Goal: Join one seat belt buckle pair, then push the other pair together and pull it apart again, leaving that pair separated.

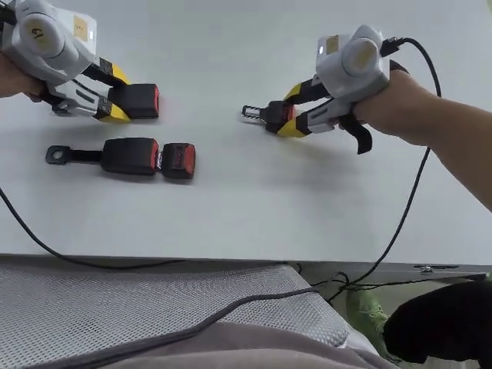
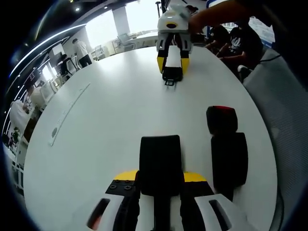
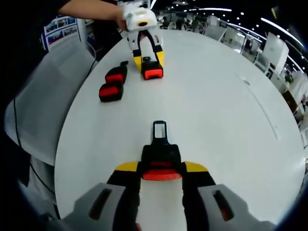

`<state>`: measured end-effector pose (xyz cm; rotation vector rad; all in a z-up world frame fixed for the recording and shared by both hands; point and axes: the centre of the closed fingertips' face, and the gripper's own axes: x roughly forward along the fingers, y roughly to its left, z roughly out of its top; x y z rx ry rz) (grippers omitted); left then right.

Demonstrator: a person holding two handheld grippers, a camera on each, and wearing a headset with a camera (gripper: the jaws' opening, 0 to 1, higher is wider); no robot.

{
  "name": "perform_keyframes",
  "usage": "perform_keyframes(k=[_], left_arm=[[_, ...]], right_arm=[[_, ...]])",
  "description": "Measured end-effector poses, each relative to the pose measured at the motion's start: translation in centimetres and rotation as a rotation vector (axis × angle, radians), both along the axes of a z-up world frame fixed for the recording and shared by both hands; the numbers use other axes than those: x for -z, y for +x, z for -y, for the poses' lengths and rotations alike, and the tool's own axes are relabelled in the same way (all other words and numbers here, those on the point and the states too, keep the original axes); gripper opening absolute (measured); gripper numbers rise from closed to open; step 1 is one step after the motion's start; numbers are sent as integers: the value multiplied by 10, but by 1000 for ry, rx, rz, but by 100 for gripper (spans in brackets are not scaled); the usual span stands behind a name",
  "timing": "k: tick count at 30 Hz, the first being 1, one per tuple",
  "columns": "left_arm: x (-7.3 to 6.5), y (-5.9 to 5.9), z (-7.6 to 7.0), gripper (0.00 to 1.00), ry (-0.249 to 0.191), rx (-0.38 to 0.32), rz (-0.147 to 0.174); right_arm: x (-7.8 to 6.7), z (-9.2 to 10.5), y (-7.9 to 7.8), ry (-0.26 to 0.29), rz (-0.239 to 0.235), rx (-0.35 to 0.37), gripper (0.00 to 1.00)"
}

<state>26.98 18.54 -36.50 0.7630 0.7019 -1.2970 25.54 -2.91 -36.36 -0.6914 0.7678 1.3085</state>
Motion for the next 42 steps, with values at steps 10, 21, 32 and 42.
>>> perform_keyframes(k=[10,21,32,42], left_arm=[[2,1,0,32,25,22,-1],[3,2,-2,32,20,23,-1],[5,3,-2,32,28,22,-4],[5,4,-2,32,30,21,-7]], right_arm=[[2,-52,5,41,6,-43,33],[2,-103,13,48,29,-53,33],[2,-125,15,18,18,-75,33],[1,-130,15,24,50,-100,33]])
